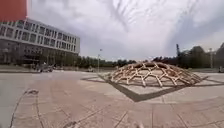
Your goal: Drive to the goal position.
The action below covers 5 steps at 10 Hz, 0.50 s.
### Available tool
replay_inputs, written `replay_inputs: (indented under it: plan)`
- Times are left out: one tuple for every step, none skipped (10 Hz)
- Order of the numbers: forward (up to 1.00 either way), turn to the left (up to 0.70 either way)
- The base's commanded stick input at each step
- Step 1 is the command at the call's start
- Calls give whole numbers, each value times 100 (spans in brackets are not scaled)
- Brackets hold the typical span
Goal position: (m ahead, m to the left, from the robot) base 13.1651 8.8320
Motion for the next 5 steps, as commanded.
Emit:
replay_inputs:
  plan:
    - [70,14]
    - [70,14]
    - [70,14]
    - [70,14]
    - [70,14]
